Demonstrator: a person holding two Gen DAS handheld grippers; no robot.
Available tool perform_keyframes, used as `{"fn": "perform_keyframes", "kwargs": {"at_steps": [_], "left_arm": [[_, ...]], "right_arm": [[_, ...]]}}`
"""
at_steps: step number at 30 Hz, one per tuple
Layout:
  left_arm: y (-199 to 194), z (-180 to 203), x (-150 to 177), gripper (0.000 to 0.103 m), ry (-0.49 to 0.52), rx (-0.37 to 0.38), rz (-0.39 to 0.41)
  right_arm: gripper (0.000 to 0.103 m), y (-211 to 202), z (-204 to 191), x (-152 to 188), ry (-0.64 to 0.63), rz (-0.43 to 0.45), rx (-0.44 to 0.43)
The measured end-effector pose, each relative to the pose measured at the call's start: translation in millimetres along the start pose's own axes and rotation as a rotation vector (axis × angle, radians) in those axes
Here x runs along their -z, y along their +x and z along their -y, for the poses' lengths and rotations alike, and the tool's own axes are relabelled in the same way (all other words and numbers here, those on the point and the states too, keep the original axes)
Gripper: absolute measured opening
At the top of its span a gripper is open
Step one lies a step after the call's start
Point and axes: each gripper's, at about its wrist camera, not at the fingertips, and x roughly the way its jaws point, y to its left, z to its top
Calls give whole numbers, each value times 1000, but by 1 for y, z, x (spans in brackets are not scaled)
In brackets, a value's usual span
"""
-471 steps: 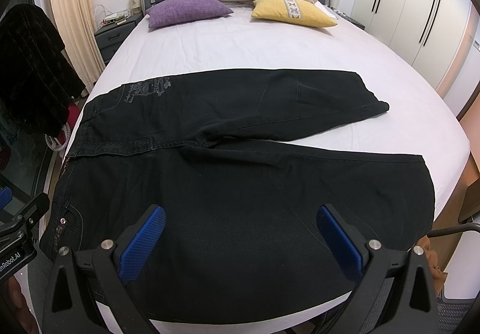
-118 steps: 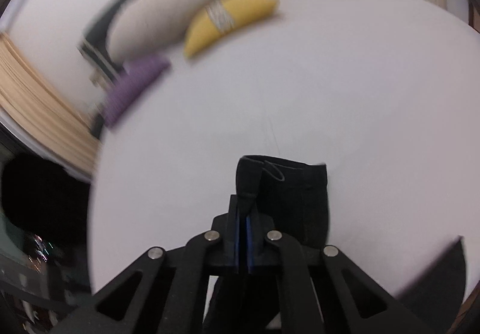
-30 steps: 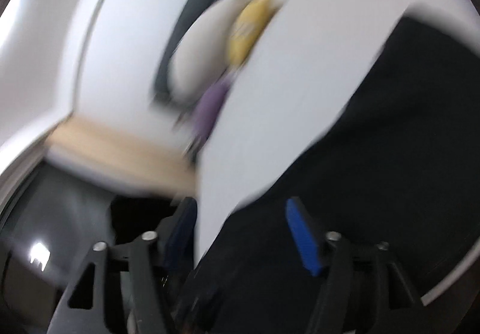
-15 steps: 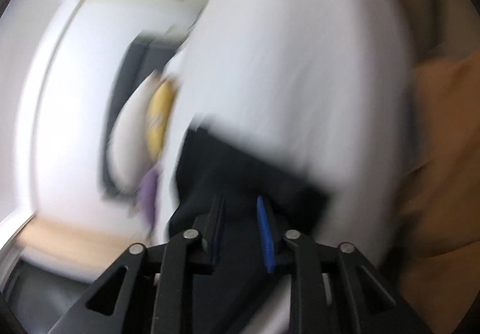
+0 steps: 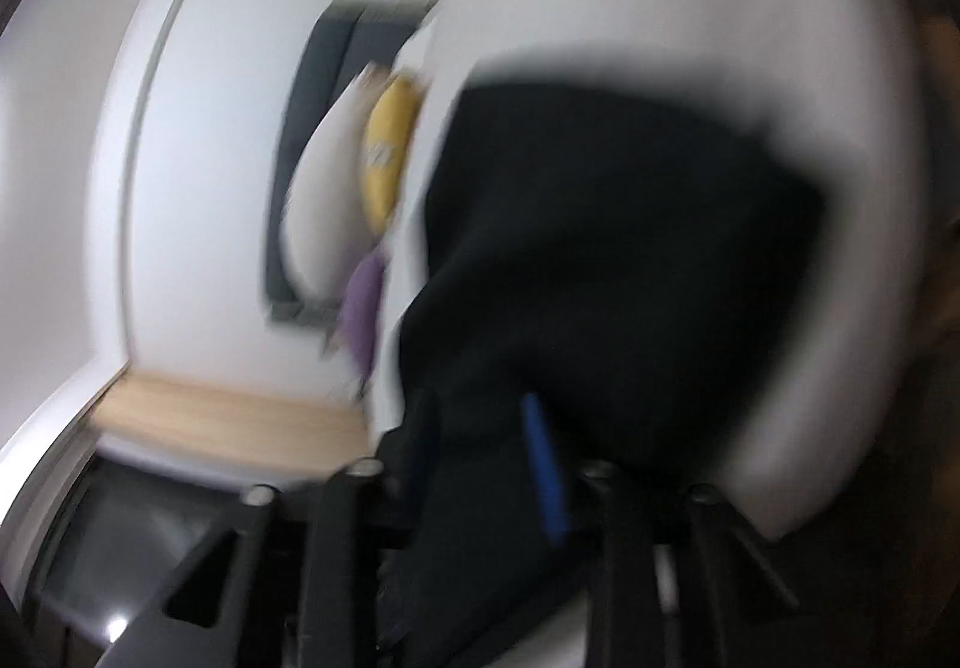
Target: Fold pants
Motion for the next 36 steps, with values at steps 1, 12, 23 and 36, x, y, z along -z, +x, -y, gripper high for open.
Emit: {"fn": "perform_keyframes", "kwargs": {"at_steps": [1, 12, 23, 36], "left_arm": [[-1, -2, 0, 25, -6, 3, 1], [5, 5, 0, 25, -6, -21, -8], [10, 3, -5, 25, -13, -16, -7], [11, -1, -2, 25, -13, -5, -3]], "right_arm": [[39, -21, 6, -6, 9, 74, 59], [75, -67, 43, -8, 189, 202, 63], [75, -53, 67, 10, 203, 144, -79], [68, -51, 75, 13, 292, 257, -318]]}}
